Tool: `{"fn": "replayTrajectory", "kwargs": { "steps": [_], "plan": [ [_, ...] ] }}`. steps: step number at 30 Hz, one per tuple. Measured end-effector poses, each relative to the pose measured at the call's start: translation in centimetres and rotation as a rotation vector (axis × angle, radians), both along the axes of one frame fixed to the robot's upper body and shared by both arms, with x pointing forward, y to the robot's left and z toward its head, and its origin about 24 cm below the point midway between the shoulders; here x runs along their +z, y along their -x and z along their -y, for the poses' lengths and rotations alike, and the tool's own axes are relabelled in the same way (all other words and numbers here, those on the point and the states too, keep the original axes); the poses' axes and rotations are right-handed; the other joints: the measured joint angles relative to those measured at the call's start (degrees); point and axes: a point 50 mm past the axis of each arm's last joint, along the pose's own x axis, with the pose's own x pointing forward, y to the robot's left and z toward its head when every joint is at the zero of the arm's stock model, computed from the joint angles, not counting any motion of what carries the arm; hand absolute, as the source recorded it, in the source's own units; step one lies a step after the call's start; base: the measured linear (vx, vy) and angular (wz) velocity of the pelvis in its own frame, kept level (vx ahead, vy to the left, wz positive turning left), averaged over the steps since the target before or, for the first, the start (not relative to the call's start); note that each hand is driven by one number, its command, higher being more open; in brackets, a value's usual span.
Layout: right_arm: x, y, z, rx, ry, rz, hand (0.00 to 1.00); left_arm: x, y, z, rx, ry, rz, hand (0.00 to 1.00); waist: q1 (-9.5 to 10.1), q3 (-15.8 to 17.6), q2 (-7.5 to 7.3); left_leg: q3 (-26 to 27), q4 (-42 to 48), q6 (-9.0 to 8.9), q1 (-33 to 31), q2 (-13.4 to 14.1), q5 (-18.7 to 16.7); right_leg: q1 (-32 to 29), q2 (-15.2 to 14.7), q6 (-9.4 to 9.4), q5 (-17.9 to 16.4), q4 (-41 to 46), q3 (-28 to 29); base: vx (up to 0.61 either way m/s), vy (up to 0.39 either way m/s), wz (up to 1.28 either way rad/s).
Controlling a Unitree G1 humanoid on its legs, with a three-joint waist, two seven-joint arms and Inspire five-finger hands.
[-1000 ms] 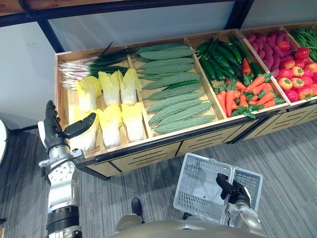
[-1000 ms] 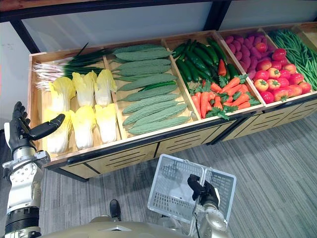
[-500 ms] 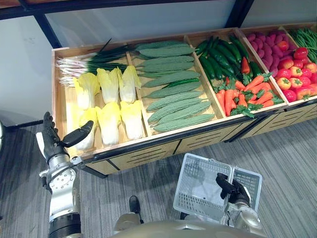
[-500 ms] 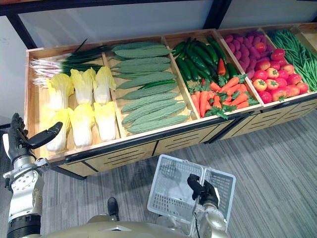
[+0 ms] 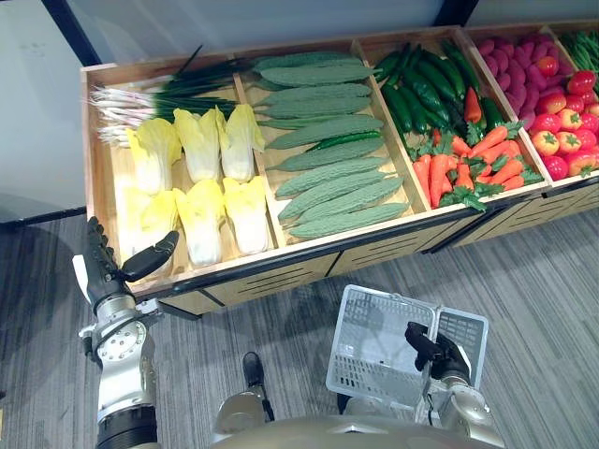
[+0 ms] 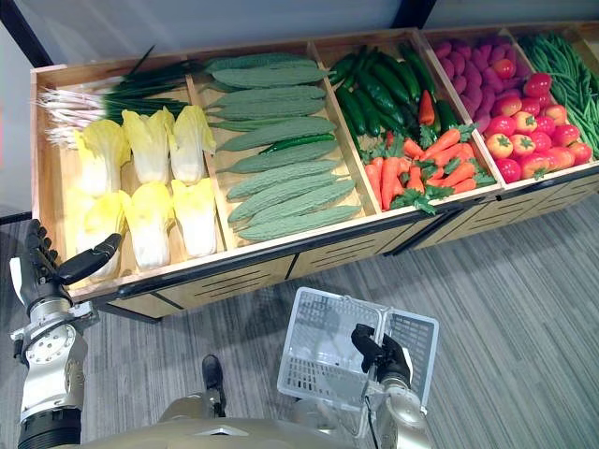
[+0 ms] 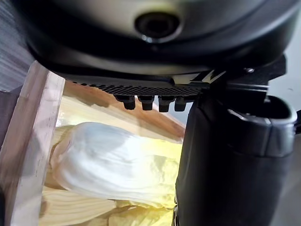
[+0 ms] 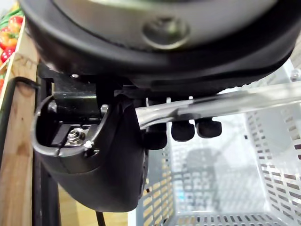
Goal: Pick vegetable in the basket
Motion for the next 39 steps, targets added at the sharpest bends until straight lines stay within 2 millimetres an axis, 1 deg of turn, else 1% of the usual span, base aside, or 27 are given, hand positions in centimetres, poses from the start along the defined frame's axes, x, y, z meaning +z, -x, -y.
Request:
{"fn": "replayTrajectory", "kwargs": {
  "steps": [2, 4, 7, 13, 16, 22, 25, 26, 30, 33, 35, 39],
  "plan": [
    [0.4, -0.5, -0.1, 0.011, 0.004, 0.025, 0.00, 0.4, -0.4, 0.0, -0.005, -0.005, 0.014, 1.00, -0.08, 0.92, 0.03, 0.17, -0.01, -0.01, -0.81, 0.13, 0.00, -0.95, 0.10, -0.01, 0.07, 0.09, 0.13, -0.01, 0.005, -0.05],
    [0.6, -0.6, -0.1, 0.013, 0.006, 0.032, 0.00, 0.6, -0.7, -0.2, -0.006, -0.013, 0.018, 1.00, 0.01, 1.01, 0.03, 0.39, 0.01, -0.04, -1.82, 0.38, 0.09, -2.05, 0.35, -0.15, 0.32, 0.06, 0.48, 0.00, -0.004, -0.08],
    [0.9, -1.1, -0.3, 0.028, 0.009, 0.053, 0.00, 0.9, -0.9, -1.2, 0.011, -0.034, 0.011, 1.00, -0.02, 2.25, -0.17, 1.16, 0.03, -0.09, -1.97, 0.54, 0.11, -2.64, 0.65, -0.26, 0.44, 0.02, 1.31, 0.02, -0.007, -0.13],
    [1.1, -1.4, -0.5, 0.034, 0.009, 0.063, 0.00, 1.2, -2.0, -2.2, 0.037, -0.036, 0.013, 1.00, -0.04, 3.73, -0.15, 1.56, 0.02, -0.25, -2.75, 0.81, 0.05, -3.79, 1.03, -0.57, 0.66, -0.03, 1.67, 0.00, -0.006, -0.05],
    [1.2, -1.8, -0.6, 0.042, 0.008, 0.071, 0.00, 0.9, -1.8, -2.7, 0.066, -0.029, 0.000, 1.00, -0.04, 3.97, -0.15, 2.20, 0.04, -0.24, -3.71, 0.92, 0.11, -5.12, 1.15, -0.54, 1.07, -0.08, 2.50, 0.00, -0.001, -0.12],
    [1.2, -2.0, -1.0, 0.059, 0.005, 0.073, 0.00, 1.0, -1.6, -3.6, 0.091, -0.041, -0.005, 1.00, 0.10, 4.28, -0.13, 2.62, 0.04, -0.25, -3.72, 1.11, 0.13, -5.05, 1.30, -0.65, 1.75, -0.88, 2.85, 0.00, -0.004, -0.05],
    [1.4, -2.4, -1.1, 0.066, 0.004, 0.085, 0.00, 1.0, -1.5, -4.0, 0.090, -0.077, -0.034, 1.00, 0.08, 5.32, 0.14, 2.77, -0.01, -0.39, -3.76, 1.55, 0.17, -5.20, 1.48, -0.66, 1.92, -0.94, 2.94, -0.03, -0.006, -0.04],
    [1.4, -2.6, -1.2, 0.068, 0.004, 0.089, 0.00, 1.0, -1.5, -4.2, 0.084, -0.103, -0.054, 0.00, 0.07, 5.41, 0.25, 2.89, -0.03, -0.49, -3.87, 1.57, 0.11, -5.41, 1.56, -0.64, 1.94, -0.91, 3.00, -0.03, -0.008, -0.09],
    [1.6, -2.9, -1.2, 0.074, 0.006, 0.097, 0.00, 1.1, -1.4, -5.3, 0.037, -0.198, -0.139, 0.00, 0.37, 5.64, 0.64, 3.67, -0.01, -0.64, -3.89, 1.80, 0.16, -5.92, 1.87, -0.70, 2.07, -0.88, 3.75, 0.00, -0.011, -0.10],
    [1.6, -3.0, -1.3, 0.081, 0.003, 0.101, 0.00, 1.1, -1.3, -5.9, 0.023, -0.236, -0.177, 0.00, 0.83, 5.67, 0.69, 3.82, 0.01, -0.62, -3.84, 1.78, 0.33, -5.89, 1.89, -0.70, 2.13, -0.97, 3.86, 0.00, -0.005, -0.01],
    [1.6, -3.0, -1.3, 0.084, 0.002, 0.101, 0.00, 1.5, -1.9, -6.3, -0.003, -0.243, -0.183, 0.00, 1.32, 5.86, 0.95, 3.70, 0.01, -0.55, -3.82, 1.74, 0.39, -5.80, 1.89, -0.65, 2.16, -1.00, 3.75, 0.00, -0.005, 0.03],
    [1.8, -3.8, -1.9, 0.122, -0.010, 0.119, 0.00, 1.8, -2.7, -6.7, -0.032, -0.237, -0.197, 0.00, 1.31, 6.20, 1.08, 3.15, 0.02, -0.48, -3.66, 1.65, 0.60, -5.38, 1.87, -0.58, 2.21, -1.04, 3.24, 0.00, -0.005, 0.04]
  ]
}}
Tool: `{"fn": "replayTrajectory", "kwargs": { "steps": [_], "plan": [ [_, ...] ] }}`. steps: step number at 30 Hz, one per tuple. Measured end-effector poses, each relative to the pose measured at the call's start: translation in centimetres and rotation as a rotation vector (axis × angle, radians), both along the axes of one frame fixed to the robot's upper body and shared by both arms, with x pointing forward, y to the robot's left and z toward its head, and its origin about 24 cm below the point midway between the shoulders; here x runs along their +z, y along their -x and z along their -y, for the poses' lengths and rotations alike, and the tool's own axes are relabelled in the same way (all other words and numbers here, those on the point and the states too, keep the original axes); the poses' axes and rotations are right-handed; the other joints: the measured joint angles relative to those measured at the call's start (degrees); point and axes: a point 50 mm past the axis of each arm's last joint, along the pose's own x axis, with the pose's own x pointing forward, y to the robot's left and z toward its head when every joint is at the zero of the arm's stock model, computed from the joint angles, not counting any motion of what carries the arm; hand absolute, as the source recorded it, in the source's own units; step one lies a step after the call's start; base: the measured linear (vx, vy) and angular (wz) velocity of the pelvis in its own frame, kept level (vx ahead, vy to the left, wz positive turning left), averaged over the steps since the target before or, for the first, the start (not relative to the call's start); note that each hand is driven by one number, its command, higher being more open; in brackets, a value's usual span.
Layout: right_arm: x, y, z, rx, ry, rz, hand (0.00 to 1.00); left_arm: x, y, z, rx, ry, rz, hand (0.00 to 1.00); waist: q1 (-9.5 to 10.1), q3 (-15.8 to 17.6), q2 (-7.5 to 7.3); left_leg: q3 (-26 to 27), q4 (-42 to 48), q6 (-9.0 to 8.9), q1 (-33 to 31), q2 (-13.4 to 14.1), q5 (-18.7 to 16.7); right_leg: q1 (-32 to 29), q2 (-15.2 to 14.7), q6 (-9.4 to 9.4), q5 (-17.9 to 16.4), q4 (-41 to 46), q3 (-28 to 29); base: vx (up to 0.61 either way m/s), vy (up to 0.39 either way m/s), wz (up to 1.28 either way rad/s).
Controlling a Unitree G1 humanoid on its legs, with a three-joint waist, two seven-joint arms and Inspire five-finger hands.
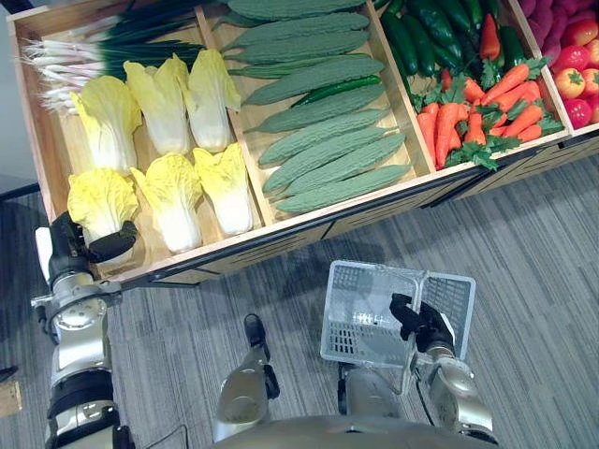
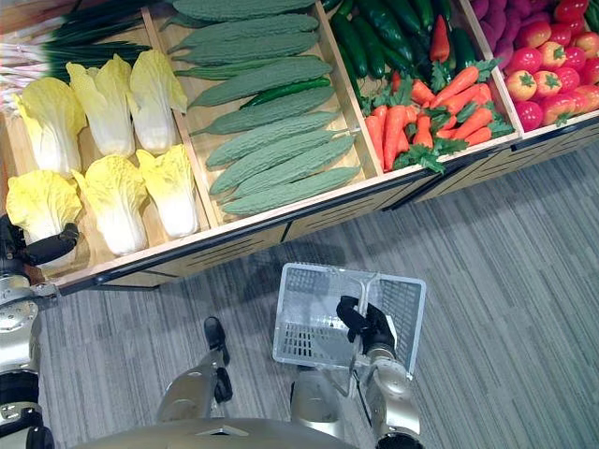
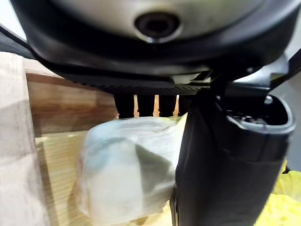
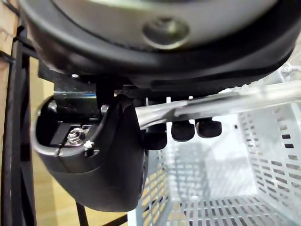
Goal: Pick vegetable in the basket
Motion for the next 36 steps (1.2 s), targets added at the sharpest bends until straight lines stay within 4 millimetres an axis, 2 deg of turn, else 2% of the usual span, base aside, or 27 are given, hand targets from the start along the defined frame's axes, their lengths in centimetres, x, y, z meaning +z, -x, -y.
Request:
{"fn": "replayTrajectory", "kwargs": {
  "steps": [7, 18, 21, 24, 30, 36],
  "plan": [
    [0.1, -0.3, -0.2, 0.023, -0.011, 0.010, 0.00, 0.0, -0.3, -0.1, -0.019, 0.008, -0.009, 0.00, 0.01, 0.52, -0.53, -0.21, 0.00, 0.00, 1.28, -0.21, 0.00, 1.74, -0.24, 0.24, 0.40, -0.96, -0.45, 0.00, 0.000, 0.01],
    [-0.1, 0.0, 0.0, 0.015, -0.015, -0.006, 0.00, -0.4, 0.2, 0.3, -0.054, 0.146, 0.009, 0.00, -0.09, 0.49, -0.55, -0.90, -0.01, -0.10, 4.43, -0.44, -0.07, 5.45, -0.54, 0.25, 0.39, -1.36, -1.60, 0.00, 0.002, 0.03],
    [-0.1, 0.4, 0.7, -0.020, -0.013, -0.017, 0.00, 0.7, 0.2, 0.5, -0.084, 0.153, 0.061, 0.00, 0.28, 0.41, -0.41, -1.37, 0.00, -0.13, 4.95, -0.49, -0.09, 6.39, -0.53, 0.22, 0.38, -1.38, -2.04, -0.01, 0.004, 0.08],
    [-0.3, 1.0, 1.2, -0.046, -0.010, -0.030, 0.00, 2.0, 0.6, 0.0, -0.084, 0.177, 0.131, 0.00, 0.28, -0.16, -0.20, -1.58, -0.01, -0.74, 5.99, -0.51, -0.53, 7.64, -0.52, -0.01, 0.16, -1.39, -2.31, 0.00, 0.003, 0.03],
    [-1.0, 3.6, 3.2, -0.150, 0.003, -0.084, 0.00, 4.3, 2.8, -2.5, 0.046, 0.116, 0.241, 0.00, 0.07, -4.35, 2.18, -1.74, 0.02, -0.56, 7.00, -0.43, -0.40, 8.84, -0.40, -0.25, 0.00, -1.70, -2.54, 0.00, -0.002, 0.01],
    [-1.2, 5.7, 5.9, -0.314, 0.034, -0.119, 0.00, 7.0, 4.7, -3.7, 0.130, 0.042, 0.371, 0.00, 0.22, -7.66, 3.27, -2.15, -0.02, -1.16, 7.94, -0.31, -0.82, 10.02, -0.31, -0.49, -0.26, -1.76, -3.13, -0.01, -0.006, 0.03]
  ]
}}
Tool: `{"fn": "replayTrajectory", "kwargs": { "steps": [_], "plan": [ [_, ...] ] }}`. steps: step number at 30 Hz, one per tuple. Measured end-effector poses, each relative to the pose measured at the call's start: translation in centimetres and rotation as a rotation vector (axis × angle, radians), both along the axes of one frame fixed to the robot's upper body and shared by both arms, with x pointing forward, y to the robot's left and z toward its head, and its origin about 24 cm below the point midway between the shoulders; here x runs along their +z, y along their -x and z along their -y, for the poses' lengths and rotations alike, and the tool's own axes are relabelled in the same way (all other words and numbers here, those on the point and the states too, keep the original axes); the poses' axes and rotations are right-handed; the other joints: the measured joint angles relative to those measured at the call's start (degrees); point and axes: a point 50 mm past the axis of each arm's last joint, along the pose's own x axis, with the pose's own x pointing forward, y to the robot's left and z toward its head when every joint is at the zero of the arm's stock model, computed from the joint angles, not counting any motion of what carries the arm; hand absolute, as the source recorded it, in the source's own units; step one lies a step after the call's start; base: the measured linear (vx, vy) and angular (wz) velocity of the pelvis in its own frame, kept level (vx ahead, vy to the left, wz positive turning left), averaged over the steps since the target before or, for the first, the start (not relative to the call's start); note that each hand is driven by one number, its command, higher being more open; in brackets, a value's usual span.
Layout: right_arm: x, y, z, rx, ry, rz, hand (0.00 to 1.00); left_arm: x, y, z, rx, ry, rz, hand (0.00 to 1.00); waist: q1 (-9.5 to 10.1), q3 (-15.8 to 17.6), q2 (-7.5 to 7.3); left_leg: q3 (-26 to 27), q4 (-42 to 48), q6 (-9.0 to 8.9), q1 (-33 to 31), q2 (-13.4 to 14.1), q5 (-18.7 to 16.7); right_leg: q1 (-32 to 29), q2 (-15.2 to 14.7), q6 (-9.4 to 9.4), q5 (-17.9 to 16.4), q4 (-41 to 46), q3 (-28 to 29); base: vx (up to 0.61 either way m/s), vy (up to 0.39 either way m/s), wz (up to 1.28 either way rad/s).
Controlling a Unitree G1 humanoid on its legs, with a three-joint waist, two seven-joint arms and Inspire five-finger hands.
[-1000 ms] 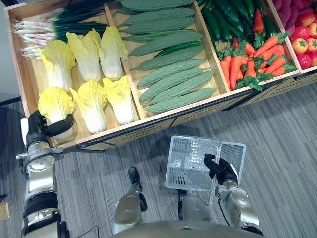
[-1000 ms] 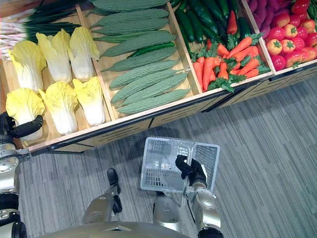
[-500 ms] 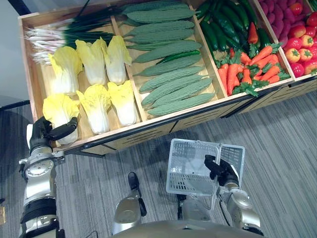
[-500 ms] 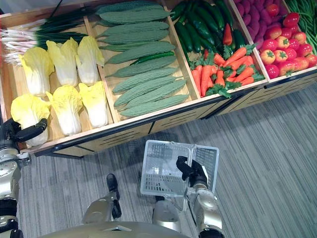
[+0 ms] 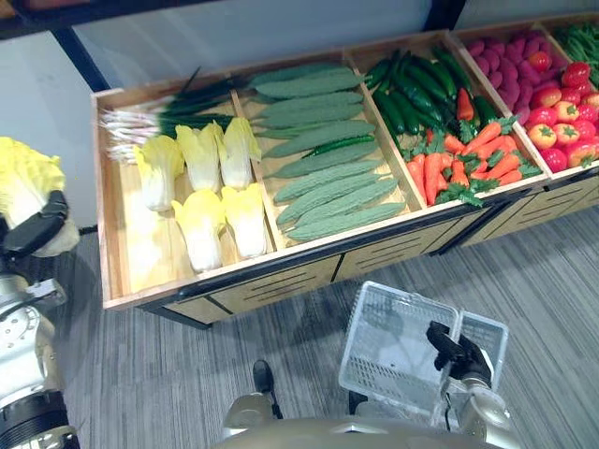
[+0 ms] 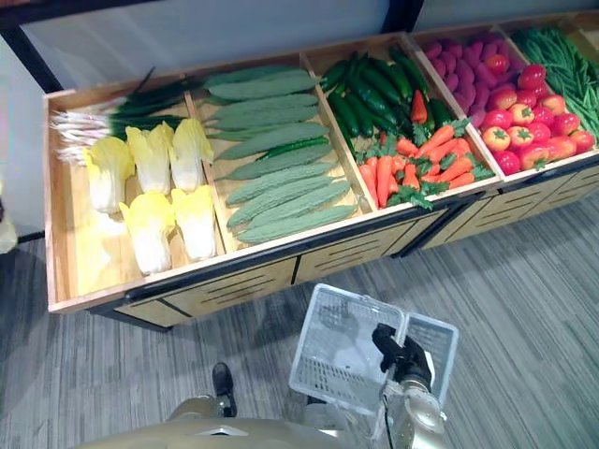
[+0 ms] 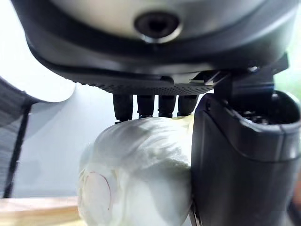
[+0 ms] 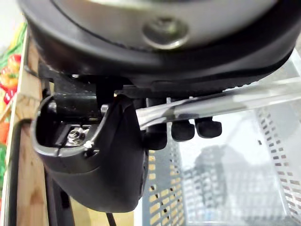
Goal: Pick vegetable in the basket
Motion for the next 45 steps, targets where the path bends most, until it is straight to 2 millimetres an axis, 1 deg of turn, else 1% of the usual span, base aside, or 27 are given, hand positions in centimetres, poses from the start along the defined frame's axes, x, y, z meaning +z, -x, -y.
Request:
{"fn": "replayTrajectory", "kwargs": {
  "steps": [2, 4, 5, 6, 9, 10, 12, 13, 16, 18, 19, 20, 21, 23, 25, 26, 28, 29, 30, 31, 32, 33, 35, 38, 39, 43, 45],
  "plan": [
    [0.1, 0.8, 1.0, -0.060, 0.015, -0.005, 0.00, 0.9, 0.3, -0.2, 0.013, -0.028, 0.024, 0.00, -0.02, -1.06, 0.06, -0.03, 0.01, -0.01, 0.08, -0.01, -0.01, 0.02, 0.00, 0.00, 0.00, 0.00, -0.02, 0.00, 0.000, 0.00],
    [0.5, 2.2, 2.8, -0.162, 0.041, -0.005, 0.00, 2.1, 0.5, 0.0, 0.032, -0.062, 0.067, 0.00, -0.09, -2.09, 0.02, -0.12, 0.04, 0.69, 0.52, -0.15, 0.49, 0.37, -0.09, -0.01, 0.01, 0.40, -0.06, 0.00, 0.000, 0.00],
    [0.7, 2.5, 3.3, -0.195, 0.051, -0.005, 0.00, 2.4, 0.5, 0.1, 0.032, -0.073, 0.075, 0.00, -0.09, -2.11, -0.03, -0.11, 0.04, 0.71, 0.92, -0.18, 0.50, 0.72, -0.13, -0.03, -0.01, 0.47, -0.05, 0.00, 0.000, 0.00],
    [1.0, 3.3, 4.3, -0.258, 0.073, -0.004, 0.00, 3.0, 0.5, 0.2, 0.034, -0.092, 0.093, 0.00, -0.22, -2.42, -0.14, -0.11, 0.02, 0.68, 1.38, -0.21, 0.46, 1.04, -0.17, -0.19, -0.23, 0.56, -0.06, -0.03, 0.012, -0.01],
    [2.9, 4.4, 6.6, -0.373, 0.143, 0.051, 0.00, 4.4, 0.7, 0.4, 0.046, -0.139, 0.137, 0.00, -0.83, -2.86, 0.03, -0.09, -0.01, 0.23, 1.64, -0.20, -0.03, 1.04, -0.19, -0.62, -0.85, 0.92, -0.06, -0.06, 0.013, -0.01],
    [4.3, 4.6, 8.1, -0.400, 0.202, 0.076, 0.00, 4.9, 0.7, 0.5, 0.051, -0.175, 0.146, 0.00, -1.73, -3.70, 0.08, -0.09, -0.02, 0.21, 1.64, -0.26, -0.04, 0.99, -0.27, -0.62, -0.86, 0.92, -0.02, -0.04, 0.010, -0.03],
    [5.3, 4.5, 9.0, -0.413, 0.245, 0.098, 0.00, 5.3, 0.4, 0.6, 0.038, -0.186, 0.155, 0.00, -2.14, -4.35, 0.13, -0.05, -0.02, 0.20, 1.64, -0.26, -0.05, 0.91, -0.29, -0.62, -0.86, 0.93, 0.08, -0.02, 0.007, -0.04],
    [6.8, 4.2, 9.8, -0.428, 0.285, 0.151, 0.00, 5.8, -0.6, 1.2, 0.005, -0.190, 0.180, 0.00, -2.51, -4.74, 0.17, -0.04, -0.01, 0.19, 1.65, -0.26, -0.05, 0.78, -0.28, -0.62, -0.84, 0.99, 0.33, -0.02, 0.006, -0.06],
    [8.8, 3.3, 10.4, -0.415, 0.331, 0.230, 0.00, 6.4, -2.0, 2.6, -0.065, -0.205, 0.214, 0.00, -3.22, -4.98, 0.15, 0.37, 0.03, 0.19, 1.77, -0.21, -0.04, 0.39, -0.21, -0.56, -0.77, 1.24, 1.09, -0.01, 0.006, -0.12],
    [10.8, 2.4, 10.9, -0.398, 0.375, 0.306, 0.00, 6.6, -3.8, 4.8, -0.193, -0.223, 0.214, 0.00, -3.57, -5.25, -0.07, 1.20, 0.06, 0.19, 1.97, -0.13, -0.09, -0.23, -0.17, -0.30, -0.60, 1.60, 2.06, 0.00, 0.006, -0.22],
    [11.3, 2.0, 11.0, -0.391, 0.385, 0.326, 0.00, 6.6, -4.2, 5.4, -0.226, -0.228, 0.213, 0.00, -3.68, -5.28, -0.10, 1.60, 0.08, 0.22, 2.04, -0.06, -0.07, -0.51, -0.10, -0.12, -0.47, 1.81, 2.46, 0.01, 0.004, -0.25],
    [12.4, 1.2, 11.2, -0.372, 0.407, 0.364, 0.00, 6.4, -5.0, 6.5, -0.288, -0.235, 0.204, 0.00, -4.38, -5.24, -0.20, 2.07, 0.08, 0.60, 2.16, -0.01, 0.19, -0.69, -0.06, 0.30, -0.19, 1.83, 2.98, 0.01, -0.001, -0.20],
    [13.3, 0.4, 11.3, -0.358, 0.420, 0.405, 0.00, 6.2, -5.9, 7.7, -0.359, -0.238, 0.186, 0.00, -5.16, -5.25, -0.26, 2.25, 0.08, 0.65, 2.31, -0.01, 0.23, -0.70, -0.04, 0.44, -0.09, 1.87, 3.24, 0.00, -0.002, -0.18],
    [14.3, -0.6, 11.3, -0.327, 0.434, 0.450, 0.00, 5.7, -6.8, 9.1, -0.449, -0.241, 0.157, 0.00, -6.22, -5.25, -0.30, 2.94, 0.08, 0.66, 2.67, 0.04, 0.22, -0.74, 0.01, 0.55, -0.02, 1.89, 3.98, 0.00, 0.000, -0.19],
    [15.5, -1.6, 10.9, -0.278, 0.451, 0.506, 0.00, 5.0, -8.1, 11.5, -0.583, -0.240, 0.126, 0.00, -7.63, -5.24, -0.30, 3.62, 0.08, 0.54, 3.05, 0.16, 0.03, -0.92, 0.12, 0.59, 0.01, 1.97, 4.84, 0.01, -0.001, -0.21],
    [15.6, -1.9, 10.7, -0.263, 0.451, 0.520, 0.00, 4.9, -8.4, 12.1, -0.611, -0.241, 0.122, 0.00, -8.03, -5.23, -0.32, 3.75, 0.08, 0.51, 3.06, 0.22, 0.02, -1.03, 0.19, 0.60, 0.01, 2.02, 5.02, 0.00, -0.011, -0.18],
    [16.3, -2.8, 10.2, -0.192, 0.441, 0.558, 0.00, 4.6, -9.2, 14.0, -0.706, -0.245, 0.109, 0.00, -8.68, -5.22, -0.33, 4.71, 0.08, 0.42, 3.29, 0.44, -0.06, -1.79, 0.41, 0.65, 0.04, 2.58, 6.29, 0.01, -0.013, -0.25],
    [16.4, -3.0, 10.1, -0.175, 0.441, 0.561, 0.00, 4.6, -9.4, 14.4, -0.725, -0.242, 0.109, 0.00, -9.00, -5.22, -0.33, 4.72, 0.08, 0.43, 3.39, 0.43, -0.09, -1.77, 0.41, 0.65, 0.04, 2.82, 6.37, 0.01, -0.009, -0.13],
    [16.5, -3.4, 10.0, -0.145, 0.438, 0.565, 0.00, 4.4, -9.7, 15.3, -0.764, -0.236, 0.109, 0.00, -9.57, -5.21, -0.35, 4.73, 0.07, 0.48, 3.62, 0.42, -0.15, -1.58, 0.42, 0.66, 0.03, 2.97, 6.45, 0.01, -0.007, -0.04],
    [16.5, -3.6, 9.8, -0.121, 0.433, 0.565, 0.00, 4.3, -10.1, 16.4, -0.804, -0.243, 0.107, 0.00, -9.76, -5.17, -0.40, 4.83, 0.07, 0.49, 3.74, 0.44, -0.16, -1.54, 0.45, 0.66, 0.03, 3.07, 6.61, 0.00, 0.000, 0.00],
    [16.5, -3.6, 9.7, -0.114, 0.429, 0.568, 0.00, 4.3, -10.2, 16.9, -0.823, -0.255, 0.103, 0.00, -9.84, -5.15, -0.38, 4.84, 0.07, 0.49, 3.77, 0.44, -0.16, -1.54, 0.45, 0.67, 0.03, 3.13, 6.65, 0.00, 0.000, 0.00],
    [16.6, -3.9, 9.6, -0.101, 0.416, 0.579, 0.00, 4.2, -10.5, 17.8, -0.861, -0.258, 0.099, 0.00, -10.04, -5.08, -0.26, 4.94, 0.06, 0.51, 3.94, 0.43, -0.20, -1.52, 0.45, 0.69, 0.00, 3.38, 6.78, 0.00, 0.000, 0.00],
    [16.8, -4.3, 9.4, -0.073, 0.405, 0.594, 0.00, 4.0, -10.8, 19.0, -0.915, -0.255, 0.095, 0.00, -10.65, -4.94, -0.02, 5.12, 0.06, 0.54, 4.21, 0.41, -0.23, -1.56, 0.46, 0.78, -0.08, 3.82, 7.03, -0.03, -0.003, -0.05],
    [17.4, -4.8, 8.6, -0.033, 0.385, 0.637, 0.00, 3.4, -11.0, 19.8, -0.952, -0.249, 0.070, 0.00, -11.13, -4.42, 0.51, 6.13, 0.03, 0.36, 5.13, 0.45, -0.50, -1.50, 0.51, 0.81, -0.19, 4.10, 7.98, -0.05, -0.002, -0.16],
    [17.7, -4.9, 8.4, -0.018, 0.382, 0.655, 0.00, 3.1, -11.3, 20.2, -0.971, -0.245, 0.054, 0.00, -11.28, -4.24, 0.82, 6.42, 0.01, 0.03, 5.20, 0.44, -0.98, -1.66, 0.49, 0.84, -0.21, 4.22, 8.25, -0.05, 0.000, -0.11],
    [18.0, -5.1, 8.0, 0.022, 0.363, 0.676, 0.00, 2.5, -12.4, 21.9, -1.043, -0.249, 0.011, 0.00, -11.85, -4.05, 1.00, 6.84, -0.02, 0.02, 5.29, 0.44, -0.98, -1.92, 0.50, 0.56, -0.43, 4.25, 8.92, -0.05, -0.007, -0.08],
    [18.4, -5.4, 7.3, 0.120, 0.370, 0.670, 0.00, 2.3, -13.1, 23.4, -1.096, -0.243, 0.003, 0.00, -12.29, -3.91, 1.13, 7.37, 0.01, 0.04, 5.26, 0.38, -1.00, -2.37, 0.48, 0.56, -0.35, 4.42, 9.50, -0.01, -0.005, -0.12]
  ]
}}
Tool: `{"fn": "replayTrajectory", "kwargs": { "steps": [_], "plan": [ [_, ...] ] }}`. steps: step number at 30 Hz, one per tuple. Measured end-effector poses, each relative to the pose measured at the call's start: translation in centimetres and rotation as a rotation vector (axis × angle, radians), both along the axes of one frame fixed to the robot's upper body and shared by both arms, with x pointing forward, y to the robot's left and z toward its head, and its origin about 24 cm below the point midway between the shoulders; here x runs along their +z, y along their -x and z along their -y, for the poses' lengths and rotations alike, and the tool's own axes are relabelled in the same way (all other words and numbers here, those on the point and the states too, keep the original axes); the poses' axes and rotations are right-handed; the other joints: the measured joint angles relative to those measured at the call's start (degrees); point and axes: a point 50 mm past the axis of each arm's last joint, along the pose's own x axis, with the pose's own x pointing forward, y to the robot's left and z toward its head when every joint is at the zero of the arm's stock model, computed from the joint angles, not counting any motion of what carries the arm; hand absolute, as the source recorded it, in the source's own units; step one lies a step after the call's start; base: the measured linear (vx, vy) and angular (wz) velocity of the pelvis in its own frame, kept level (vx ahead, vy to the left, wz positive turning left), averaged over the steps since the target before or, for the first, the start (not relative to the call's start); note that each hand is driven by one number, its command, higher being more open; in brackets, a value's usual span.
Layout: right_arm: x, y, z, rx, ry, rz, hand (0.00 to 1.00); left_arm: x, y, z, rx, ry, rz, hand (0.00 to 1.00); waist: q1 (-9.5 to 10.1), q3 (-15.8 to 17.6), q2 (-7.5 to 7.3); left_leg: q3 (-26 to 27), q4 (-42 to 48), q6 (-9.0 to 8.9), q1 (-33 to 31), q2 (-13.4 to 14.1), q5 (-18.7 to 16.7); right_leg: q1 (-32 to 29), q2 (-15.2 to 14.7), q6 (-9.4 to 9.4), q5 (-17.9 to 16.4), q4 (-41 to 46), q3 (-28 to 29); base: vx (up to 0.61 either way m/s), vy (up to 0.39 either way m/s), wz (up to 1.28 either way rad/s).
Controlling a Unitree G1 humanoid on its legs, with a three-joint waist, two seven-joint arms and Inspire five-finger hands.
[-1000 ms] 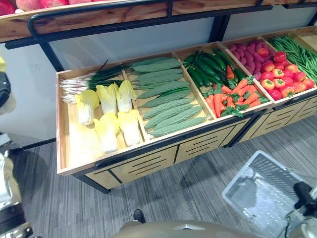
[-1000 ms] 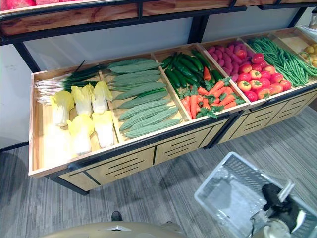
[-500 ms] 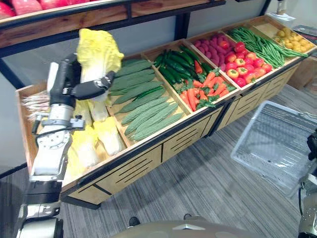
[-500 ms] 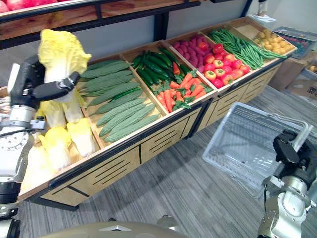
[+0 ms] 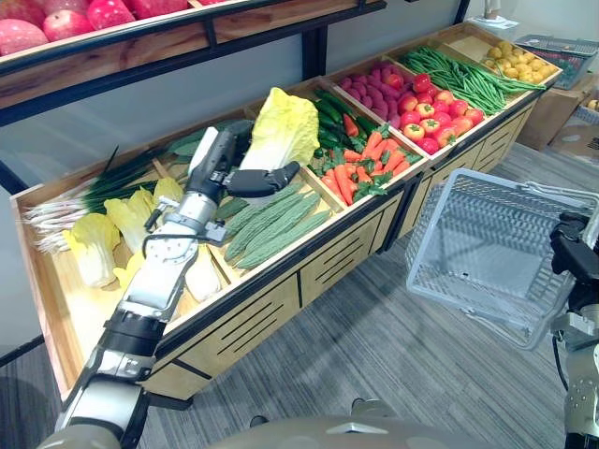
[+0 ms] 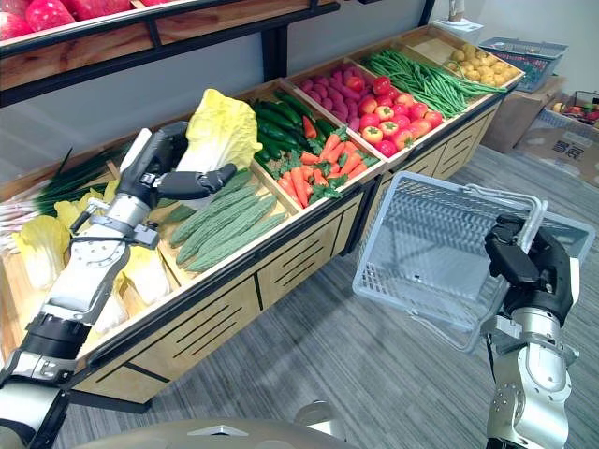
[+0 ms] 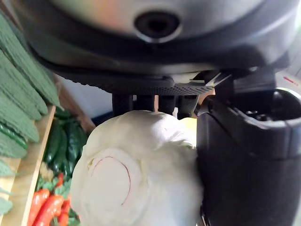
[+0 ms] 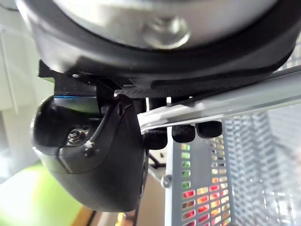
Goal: Pick vegetable in the basket
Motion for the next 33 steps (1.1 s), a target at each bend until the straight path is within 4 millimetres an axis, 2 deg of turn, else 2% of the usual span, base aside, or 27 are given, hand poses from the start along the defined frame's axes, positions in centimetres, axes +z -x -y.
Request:
{"fn": "replayTrajectory", "kwargs": {
  "steps": [1, 5, 7, 11, 13, 17, 21, 26, 30, 33],
  "plan": [
    [0.1, -0.2, -0.3, 0.028, 0.009, -0.003, 0.00, 0.0, -0.1, 0.3, -0.012, -0.002, -0.003, 0.00, -0.27, 0.07, -0.02, 0.21, 0.00, 0.00, -0.01, 0.02, -0.01, -0.17, 0.02, 0.01, 0.01, 0.06, 0.20, 0.00, -0.008, -0.14],
    [1.4, -1.1, -1.7, 0.195, 0.101, -0.028, 0.00, 0.1, -0.9, 3.7, -0.136, -0.042, -0.014, 0.00, -0.94, 1.49, 0.49, 1.64, 0.03, 0.25, -0.14, 0.03, 0.12, -1.24, 0.14, 0.83, 0.59, 0.40, 1.61, 0.00, -0.008, -0.17],
    [2.0, -1.8, -2.5, 0.295, 0.155, -0.053, 0.00, -0.1, -1.0, 5.8, -0.208, -0.065, -0.028, 0.00, -2.10, 1.76, 0.90, 2.00, 0.03, 0.38, -0.13, 0.04, 0.19, -1.27, 0.17, 0.98, 0.73, 0.46, 1.94, 0.03, -0.018, -0.11],
    [3.0, -2.5, -4.0, 0.456, 0.207, -0.071, 0.00, 0.1, -1.1, 8.1, -0.296, -0.098, -0.026, 0.00, -3.33, 2.29, 1.77, 2.60, 0.02, 0.41, -0.24, 0.07, 0.08, -1.39, 0.27, 1.23, 0.88, 0.50, 2.61, 0.02, -0.017, -0.08],
    [3.7, -2.5, -5.3, 0.559, 0.256, -0.086, 0.00, 0.5, -1.2, 9.2, -0.330, -0.120, -0.016, 0.00, -3.63, 2.88, 2.66, 2.81, 0.01, 0.45, -0.22, 0.06, -0.01, -1.46, 0.28, 1.33, 0.93, 0.53, 2.81, -0.02, -0.015, -0.04],
    [3.9, -2.2, -7.3, 0.731, 0.286, -0.123, 0.00, 0.7, -1.2, 9.5, -0.343, -0.118, -0.002, 0.00, -3.66, 3.43, 3.95, 3.48, -0.04, 0.27, -0.18, 0.06, -0.17, -2.15, 0.28, 1.37, 0.91, 0.59, 3.25, -0.04, -0.019, -0.07],
    [3.4, -2.1, -7.9, 0.811, 0.306, -0.183, 0.00, 1.0, -1.7, 9.8, -0.347, -0.148, 0.007, 0.00, -3.56, 3.49, 4.13, 3.91, -0.04, 0.30, -0.07, 0.04, -0.15, -2.31, 0.28, 1.41, 0.95, 0.58, 3.65, -0.03, -0.016, -0.05],
    [3.4, -2.1, -8.0, 0.821, 0.308, -0.188, 0.00, 1.4, -1.8, 9.4, -0.342, -0.172, 0.020, 0.00, -3.46, 3.48, 4.14, 5.25, -0.02, 0.30, -0.04, 0.05, -0.26, -3.17, 0.42, 1.51, 1.02, 0.57, 4.95, -0.01, -0.016, -0.15],
    [3.5, -2.4, -8.3, 0.863, 0.351, -0.224, 0.00, 1.6, -2.1, 7.6, -0.304, -0.231, 0.028, 0.00, -3.05, 3.47, 4.16, 7.80, 0.00, -0.01, 0.65, 0.07, -0.92, -4.00, 0.73, 1.88, 1.29, 0.52, 7.61, 0.00, -0.014, -0.33],
    [3.3, -2.3, -8.2, 0.874, 0.365, -0.251, 0.00, 2.8, -1.3, 5.6, -0.285, -0.287, 0.078, 0.00, -3.11, 3.50, 4.10, 8.75, 0.00, -0.15, 0.68, 0.12, -1.17, -4.27, 0.88, 2.03, 1.55, 0.44, 8.54, 0.01, -0.032, -0.17]
  ]
}}
